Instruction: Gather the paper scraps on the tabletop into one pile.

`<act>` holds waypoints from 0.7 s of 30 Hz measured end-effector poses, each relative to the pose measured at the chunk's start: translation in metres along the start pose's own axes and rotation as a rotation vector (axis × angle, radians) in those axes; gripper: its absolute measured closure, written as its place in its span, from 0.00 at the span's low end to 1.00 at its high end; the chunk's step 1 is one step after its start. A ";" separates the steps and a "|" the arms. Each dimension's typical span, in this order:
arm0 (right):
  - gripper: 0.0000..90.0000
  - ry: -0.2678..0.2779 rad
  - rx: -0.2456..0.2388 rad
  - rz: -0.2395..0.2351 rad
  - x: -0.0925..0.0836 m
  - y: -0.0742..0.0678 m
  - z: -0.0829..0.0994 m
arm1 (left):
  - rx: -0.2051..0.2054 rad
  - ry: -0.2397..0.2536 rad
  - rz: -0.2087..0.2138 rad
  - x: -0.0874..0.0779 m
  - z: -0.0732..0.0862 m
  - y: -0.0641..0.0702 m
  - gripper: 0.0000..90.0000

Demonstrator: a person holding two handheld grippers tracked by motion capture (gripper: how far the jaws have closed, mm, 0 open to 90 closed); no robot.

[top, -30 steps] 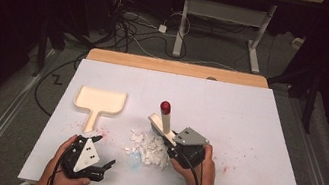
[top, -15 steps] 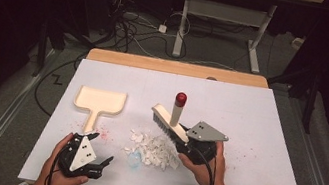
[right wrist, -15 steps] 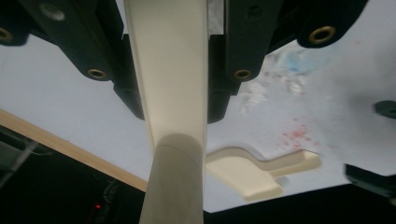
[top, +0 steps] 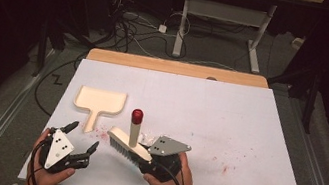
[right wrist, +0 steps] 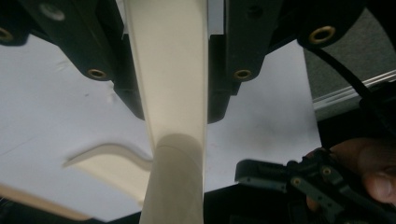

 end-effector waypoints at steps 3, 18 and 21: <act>0.76 -0.037 0.014 -0.019 0.011 -0.002 0.008 | 0.017 -0.021 0.020 0.004 0.001 0.004 0.18; 0.76 -0.040 0.027 0.104 -0.021 0.032 0.010 | 0.132 -0.066 0.085 0.014 -0.001 0.025 0.18; 0.76 -0.014 -0.003 0.107 -0.040 0.034 0.005 | 0.134 -0.067 0.092 0.014 -0.001 0.025 0.18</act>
Point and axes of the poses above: each handheld gripper's, and its own axes: x roughly forward along the jaws, z roughly out of its underside, y roughly to its right, the point moved 3 cm from there along x, roughly forward along the jaws, and after that the axes turned 2 degrees about x, right-handed, at the moved point
